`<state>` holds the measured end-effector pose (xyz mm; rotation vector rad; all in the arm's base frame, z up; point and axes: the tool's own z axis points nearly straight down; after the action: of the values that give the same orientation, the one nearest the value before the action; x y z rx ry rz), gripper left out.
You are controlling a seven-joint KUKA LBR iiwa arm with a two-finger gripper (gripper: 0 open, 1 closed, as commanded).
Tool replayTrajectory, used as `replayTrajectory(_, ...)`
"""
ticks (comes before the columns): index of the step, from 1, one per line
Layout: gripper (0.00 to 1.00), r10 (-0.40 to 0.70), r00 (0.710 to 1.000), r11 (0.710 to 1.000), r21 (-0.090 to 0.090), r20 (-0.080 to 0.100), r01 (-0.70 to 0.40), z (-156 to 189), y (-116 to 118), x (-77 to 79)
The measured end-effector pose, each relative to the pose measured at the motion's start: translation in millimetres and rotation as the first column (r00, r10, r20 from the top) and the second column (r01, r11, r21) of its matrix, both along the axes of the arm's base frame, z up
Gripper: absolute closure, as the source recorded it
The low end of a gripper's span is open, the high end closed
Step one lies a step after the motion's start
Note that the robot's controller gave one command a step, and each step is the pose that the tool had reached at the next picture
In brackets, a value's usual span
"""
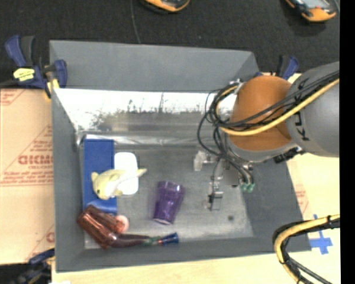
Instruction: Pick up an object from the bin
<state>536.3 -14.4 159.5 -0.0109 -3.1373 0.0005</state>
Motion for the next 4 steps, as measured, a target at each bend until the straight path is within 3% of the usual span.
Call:
replayTrajectory(1, 0.00, 0.000, 1.000, 1.000, 0.000, 0.007, 0.000, 3, 0, 1.9)
replayTrajectory(2, 0.00, 0.376, 0.927, 0.927, -0.003, 0.010, -0.376, -46, 29, 10.1)
replayTrajectory(3, 0.00, 0.487, 0.873, 0.873, -0.002, 0.007, -0.487, -38, 45, 2.5)
replayTrajectory(4, 0.00, 0.639, 0.769, 0.769, -0.001, 0.006, -0.639, -56, 85, -7.2)
